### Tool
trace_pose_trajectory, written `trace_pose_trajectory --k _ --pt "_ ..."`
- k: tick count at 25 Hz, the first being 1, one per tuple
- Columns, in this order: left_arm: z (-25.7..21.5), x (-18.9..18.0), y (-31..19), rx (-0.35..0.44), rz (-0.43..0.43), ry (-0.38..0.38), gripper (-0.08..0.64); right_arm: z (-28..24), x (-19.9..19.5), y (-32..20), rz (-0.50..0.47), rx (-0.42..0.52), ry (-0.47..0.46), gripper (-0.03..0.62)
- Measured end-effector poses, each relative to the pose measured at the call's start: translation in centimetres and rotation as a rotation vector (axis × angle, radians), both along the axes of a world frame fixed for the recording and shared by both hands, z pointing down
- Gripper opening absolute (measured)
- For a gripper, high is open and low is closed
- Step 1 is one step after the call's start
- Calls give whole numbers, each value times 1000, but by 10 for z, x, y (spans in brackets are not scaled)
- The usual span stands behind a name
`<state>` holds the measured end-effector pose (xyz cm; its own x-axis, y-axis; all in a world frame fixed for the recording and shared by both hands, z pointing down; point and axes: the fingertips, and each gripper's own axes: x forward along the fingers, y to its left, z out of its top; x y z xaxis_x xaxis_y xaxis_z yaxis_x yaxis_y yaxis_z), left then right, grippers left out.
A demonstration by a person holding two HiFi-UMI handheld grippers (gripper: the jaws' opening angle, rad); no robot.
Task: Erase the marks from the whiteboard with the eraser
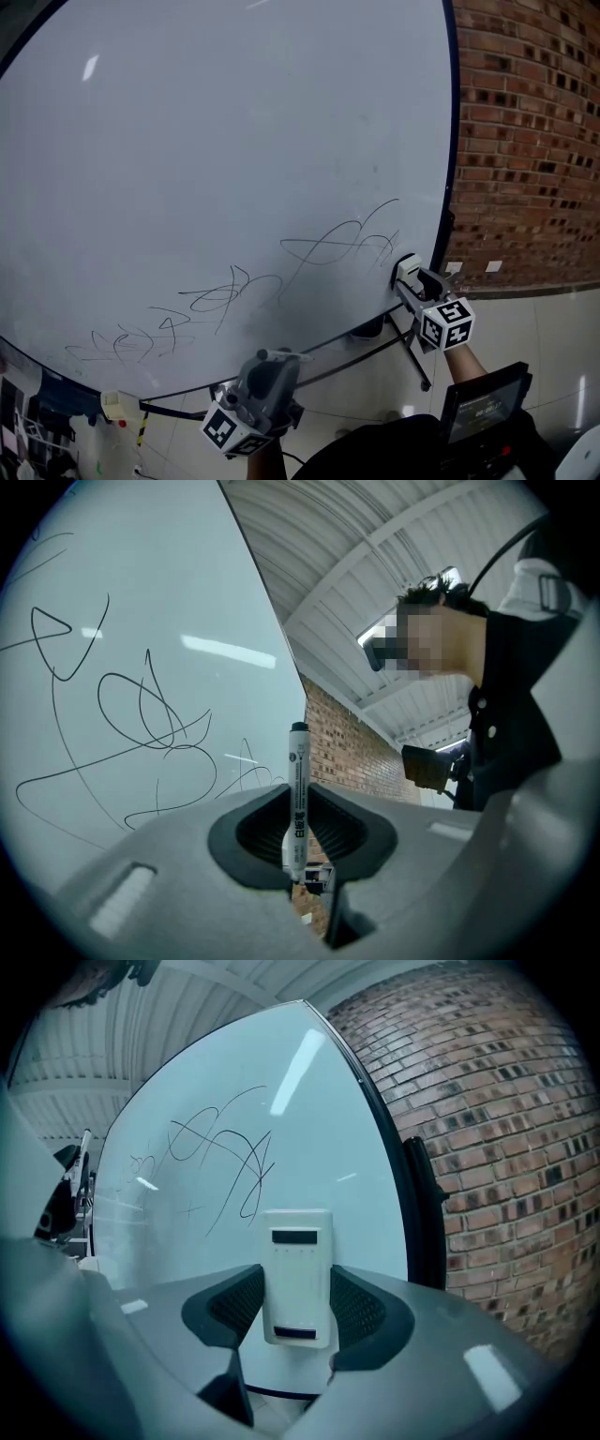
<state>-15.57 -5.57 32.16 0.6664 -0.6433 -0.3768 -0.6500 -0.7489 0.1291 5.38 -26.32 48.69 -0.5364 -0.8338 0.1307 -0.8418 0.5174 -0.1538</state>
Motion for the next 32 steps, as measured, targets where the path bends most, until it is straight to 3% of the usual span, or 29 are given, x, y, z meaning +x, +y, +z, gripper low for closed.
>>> trace_pose_trajectory --k 4,13,18,24,32 --pt "0 -3 3 4 -5 -5 57 -33 1 0 22 40 -17 227" --pt "-2 -16 10 16 -38 2 58 -234 -8 9 19 345 -75 227" --pt "-6 -23 12 30 -59 16 58 -288 -10 13 28 448 -97 229" --pt "0 -24 8 16 -60 12 58 -247 -4 9 43 428 -79 228" --pt "-3 -14 6 17 -27 4 58 -67 -8 4 16 124 -9 229"
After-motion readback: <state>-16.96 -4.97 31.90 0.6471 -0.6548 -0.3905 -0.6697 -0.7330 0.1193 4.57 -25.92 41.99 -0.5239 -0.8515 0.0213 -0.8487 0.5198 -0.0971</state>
